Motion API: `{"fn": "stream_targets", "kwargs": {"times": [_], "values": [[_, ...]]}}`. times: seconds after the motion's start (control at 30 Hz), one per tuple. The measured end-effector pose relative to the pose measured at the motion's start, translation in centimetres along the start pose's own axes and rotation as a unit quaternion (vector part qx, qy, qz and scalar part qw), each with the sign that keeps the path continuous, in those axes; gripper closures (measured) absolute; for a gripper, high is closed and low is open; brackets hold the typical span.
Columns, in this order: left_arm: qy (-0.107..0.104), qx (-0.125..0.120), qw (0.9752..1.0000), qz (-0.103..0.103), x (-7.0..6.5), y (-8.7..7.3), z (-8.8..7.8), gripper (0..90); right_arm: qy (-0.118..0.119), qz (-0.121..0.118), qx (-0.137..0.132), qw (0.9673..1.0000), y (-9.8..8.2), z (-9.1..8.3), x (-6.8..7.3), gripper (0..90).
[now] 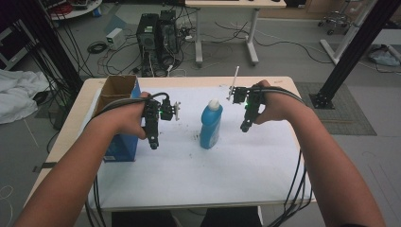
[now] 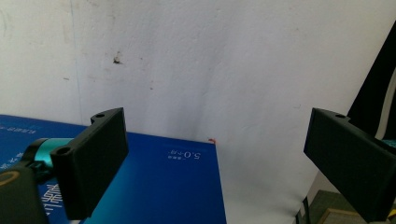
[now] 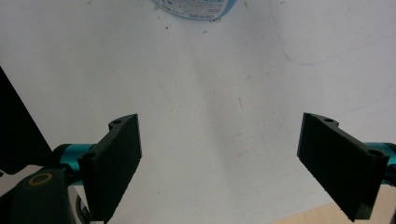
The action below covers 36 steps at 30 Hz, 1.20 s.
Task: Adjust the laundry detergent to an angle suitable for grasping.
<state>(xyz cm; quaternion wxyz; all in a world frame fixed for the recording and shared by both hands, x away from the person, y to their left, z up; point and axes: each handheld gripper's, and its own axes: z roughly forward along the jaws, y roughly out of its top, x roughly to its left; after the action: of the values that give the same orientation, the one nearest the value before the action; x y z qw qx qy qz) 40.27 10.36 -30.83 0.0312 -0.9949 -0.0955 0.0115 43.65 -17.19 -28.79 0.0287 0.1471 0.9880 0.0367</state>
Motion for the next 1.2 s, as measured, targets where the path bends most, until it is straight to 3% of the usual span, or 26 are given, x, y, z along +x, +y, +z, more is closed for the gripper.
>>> {"fn": "stream_targets", "kwargs": {"times": [0.13, 0.27, 0.33, 0.5, 0.7, 0.77, 0.87, 1.0, 1.1, 1.17, 1.2], "values": [[0.001, -0.006, 1.0, -0.006, 0.0, -0.1, -0.2, 6.4, 0.002, 0.005, 0.0, 1.0, -0.2, -0.2, 0.0, 12.9], [0.01, 0.003, 0.9997, -0.021, 0.1, -0.2, 0.0, 6.4, 0.001, 0.01, 0.0, 0.9999, -0.5, -0.3, 0.0, 12.9], [0.015, 0.004, 0.9995, -0.029, 0.2, -0.3, 0.0, 6.4, -0.001, -0.003, -0.002, 1.0, -0.6, -0.3, -0.2, 12.9], [0.024, -0.021, 0.9986, -0.041, -0.4, -0.7, -0.6, 6.4, -0.004, 0.004, -0.007, 1.0, -1.3, -0.4, -0.2, 12.9], [0.023, -0.032, 0.998, -0.049, -1.2, -1.1, -1.0, 6.4, -0.002, 0.005, -0.009, 0.9999, -1.7, -0.7, -0.1, 12.9], [0.022, -0.04, 0.9974, -0.055, -1.5, -1.3, -1.1, 6.4, -0.004, -0.002, -0.008, 1.0, -1.7, -0.6, -0.2, 12.9], [0.01, -0.061, 0.996, -0.065, -2.1, -1.7, -1.4, 6.4, 0.001, 0.008, -0.008, 0.9999, -1.9, -0.3, 0.1, 12.9], [0.002, -0.11, 0.991, -0.076, -2.8, -2.5, -1.8, 6.4, 0.002, 0.003, -0.013, 0.9999, -2.1, -0.1, 0.0, 12.9], [-0.003, -0.147, 0.9851, -0.09, -3.2, -2.9, -2.1, 6.4, 0.003, 0.004, -0.017, 0.9998, -2.3, -0.1, -0.1, 12.9], [-0.003, -0.147, 0.9851, -0.09, -3.2, -2.9, -2.1, 6.4, 0.002, 0.007, -0.017, 0.9998, -2.3, -0.2, 0.0, 12.9], [-0.002, -0.175, 0.9789, -0.105, -3.6, -3.3, -2.3, 6.4, 0.002, 0.007, -0.017, 0.9998, -2.3, -0.2, 0.0, 12.9]]}}
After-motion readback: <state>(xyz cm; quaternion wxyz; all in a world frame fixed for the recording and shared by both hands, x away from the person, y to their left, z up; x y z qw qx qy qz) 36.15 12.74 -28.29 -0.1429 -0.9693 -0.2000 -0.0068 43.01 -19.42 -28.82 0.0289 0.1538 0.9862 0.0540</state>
